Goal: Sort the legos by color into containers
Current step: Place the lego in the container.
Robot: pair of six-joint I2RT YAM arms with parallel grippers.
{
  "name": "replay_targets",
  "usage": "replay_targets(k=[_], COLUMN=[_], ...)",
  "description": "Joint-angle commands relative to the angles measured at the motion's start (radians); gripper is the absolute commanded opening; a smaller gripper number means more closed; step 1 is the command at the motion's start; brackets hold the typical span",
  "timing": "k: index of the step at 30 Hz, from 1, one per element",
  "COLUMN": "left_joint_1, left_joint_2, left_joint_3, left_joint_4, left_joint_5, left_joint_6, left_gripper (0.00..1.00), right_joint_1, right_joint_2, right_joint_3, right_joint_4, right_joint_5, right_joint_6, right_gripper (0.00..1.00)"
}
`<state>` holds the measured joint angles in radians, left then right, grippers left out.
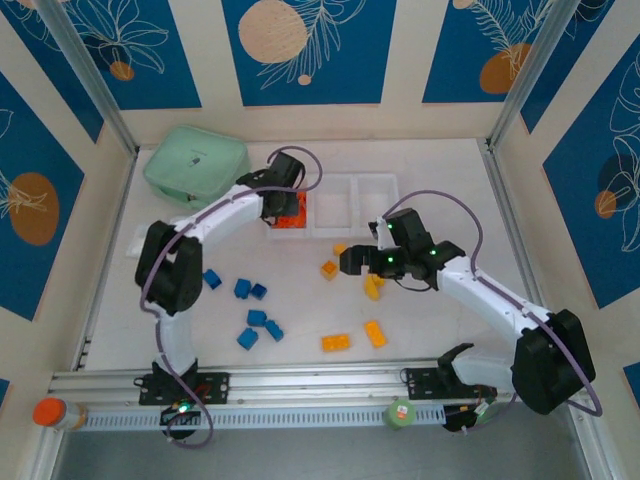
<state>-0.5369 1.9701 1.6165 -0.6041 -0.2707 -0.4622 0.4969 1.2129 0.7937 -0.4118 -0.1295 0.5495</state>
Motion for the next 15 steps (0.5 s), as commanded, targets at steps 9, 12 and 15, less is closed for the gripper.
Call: replay_targets(k=[9, 12, 15], left_joint_1=[0.040, 0.038, 0.030], left_joint_2=[-0.039, -0.124, -0.237], left_joint_3=[0.064, -0.018, -0.145], left_joint_4=[-0.069, -0.043, 0.010], left_joint_5=[0.021, 0.095, 0.182], left_joint_6=[0.048, 0.037, 0.030], left_gripper=[0.54, 0.54, 0.56], right_joint_1=[0.043, 0.076, 0.118], right_joint_2=[0.065, 0.098, 0.142], right_joint_3=[0.097, 0.125, 0.160], right_joint_4=[-0.099, -0.122, -0.147], right_joint_5=[0.056, 0.098, 0.151], right_joint_6=[-0.063, -0.072, -0.087], right_gripper=[0.99, 0.99, 0.99])
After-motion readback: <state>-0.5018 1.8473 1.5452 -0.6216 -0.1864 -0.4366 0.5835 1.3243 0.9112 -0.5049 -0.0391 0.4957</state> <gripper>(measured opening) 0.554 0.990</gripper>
